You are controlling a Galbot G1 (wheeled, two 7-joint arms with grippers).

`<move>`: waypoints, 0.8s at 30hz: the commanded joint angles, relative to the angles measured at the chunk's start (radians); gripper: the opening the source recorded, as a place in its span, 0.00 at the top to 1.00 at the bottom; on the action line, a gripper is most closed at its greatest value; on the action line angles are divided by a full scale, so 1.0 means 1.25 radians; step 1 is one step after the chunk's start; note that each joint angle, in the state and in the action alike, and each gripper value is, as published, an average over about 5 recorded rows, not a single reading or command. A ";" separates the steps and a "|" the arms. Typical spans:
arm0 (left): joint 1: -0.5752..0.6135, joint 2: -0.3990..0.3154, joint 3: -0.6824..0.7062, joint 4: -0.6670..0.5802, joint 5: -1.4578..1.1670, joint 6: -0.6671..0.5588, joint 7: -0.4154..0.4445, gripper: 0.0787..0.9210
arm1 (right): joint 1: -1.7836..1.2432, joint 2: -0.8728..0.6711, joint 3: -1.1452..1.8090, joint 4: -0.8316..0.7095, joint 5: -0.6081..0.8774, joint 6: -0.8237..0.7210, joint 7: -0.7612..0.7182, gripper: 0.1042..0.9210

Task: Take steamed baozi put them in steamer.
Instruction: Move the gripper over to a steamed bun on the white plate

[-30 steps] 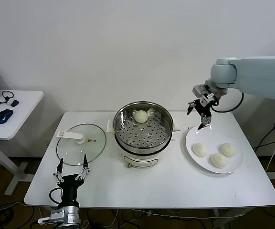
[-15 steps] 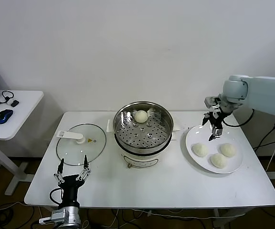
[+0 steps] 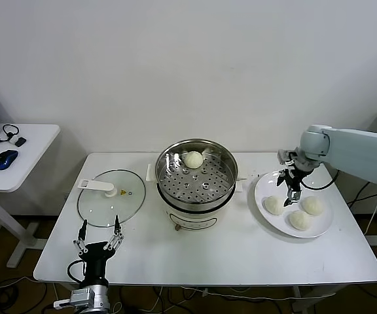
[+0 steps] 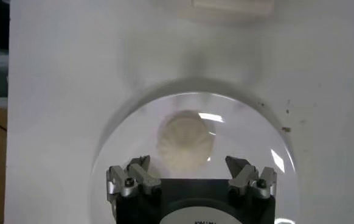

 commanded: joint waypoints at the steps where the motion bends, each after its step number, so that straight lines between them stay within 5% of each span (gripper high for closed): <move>1: 0.000 -0.037 0.000 0.003 0.007 -0.002 0.000 0.12 | -0.102 0.004 0.082 -0.065 -0.029 -0.005 0.002 0.12; 24: -0.001 -0.033 -0.012 0.002 0.004 -0.005 0.001 0.12 | -0.159 0.027 0.134 -0.103 -0.049 -0.005 0.003 0.12</move>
